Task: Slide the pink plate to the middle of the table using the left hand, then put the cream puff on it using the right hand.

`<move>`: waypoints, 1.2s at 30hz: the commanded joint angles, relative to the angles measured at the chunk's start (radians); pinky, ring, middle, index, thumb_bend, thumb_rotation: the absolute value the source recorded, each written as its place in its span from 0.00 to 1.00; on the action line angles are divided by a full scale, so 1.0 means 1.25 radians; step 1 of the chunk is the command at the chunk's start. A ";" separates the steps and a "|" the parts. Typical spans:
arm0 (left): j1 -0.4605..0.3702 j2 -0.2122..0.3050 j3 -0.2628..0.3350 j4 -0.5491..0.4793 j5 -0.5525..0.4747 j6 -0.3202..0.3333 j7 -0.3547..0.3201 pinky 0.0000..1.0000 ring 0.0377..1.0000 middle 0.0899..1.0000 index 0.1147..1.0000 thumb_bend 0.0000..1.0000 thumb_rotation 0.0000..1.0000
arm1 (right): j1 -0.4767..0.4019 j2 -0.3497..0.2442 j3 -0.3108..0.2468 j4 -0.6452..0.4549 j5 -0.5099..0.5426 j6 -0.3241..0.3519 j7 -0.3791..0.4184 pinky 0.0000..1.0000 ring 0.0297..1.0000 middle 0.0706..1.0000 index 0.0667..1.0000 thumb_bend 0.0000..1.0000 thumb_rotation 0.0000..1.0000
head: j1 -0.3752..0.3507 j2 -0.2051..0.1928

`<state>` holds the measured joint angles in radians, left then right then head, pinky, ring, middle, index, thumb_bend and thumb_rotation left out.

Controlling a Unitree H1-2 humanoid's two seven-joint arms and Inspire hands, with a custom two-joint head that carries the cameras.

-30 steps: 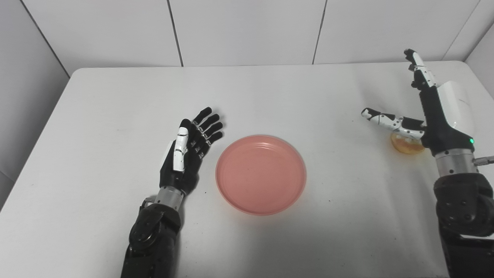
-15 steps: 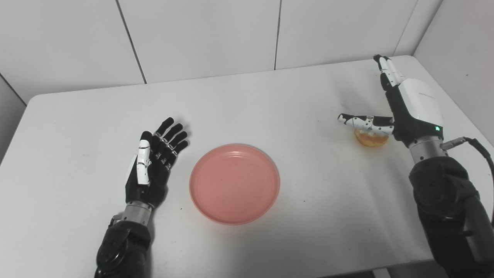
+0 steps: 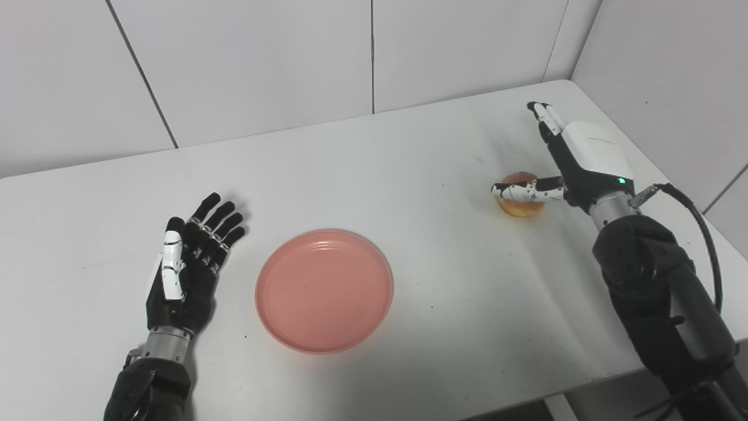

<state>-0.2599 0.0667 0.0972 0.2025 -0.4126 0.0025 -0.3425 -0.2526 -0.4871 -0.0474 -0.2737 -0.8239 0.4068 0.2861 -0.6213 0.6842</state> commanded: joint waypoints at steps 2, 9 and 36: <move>0.030 0.014 0.006 0.040 -0.012 -0.017 -0.026 0.85 0.84 0.83 0.82 0.48 1.00 | -0.031 -0.022 0.000 -0.002 0.001 0.016 0.004 0.77 0.90 0.95 0.94 0.92 0.47 | -0.003 0.003; 0.030 0.015 0.005 0.035 -0.011 -0.015 -0.028 0.85 0.84 0.83 0.82 0.48 1.00 | -0.036 -0.020 0.002 0.016 0.029 0.030 0.031 0.73 0.90 0.96 0.94 0.92 0.39 | -0.003 0.003; 0.039 0.015 0.001 -0.003 -0.004 0.000 -0.015 0.84 0.84 0.83 0.81 0.47 1.00 | -0.085 -0.039 0.021 0.201 0.143 0.001 -0.026 0.77 0.89 0.95 0.92 0.92 0.33 | 0.004 0.025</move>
<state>-0.2566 0.0804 0.0962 0.1850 -0.4123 0.0078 -0.3537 -0.3211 -0.5020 -0.0140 -0.0159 -0.6512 0.4333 0.2829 -0.6167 0.7148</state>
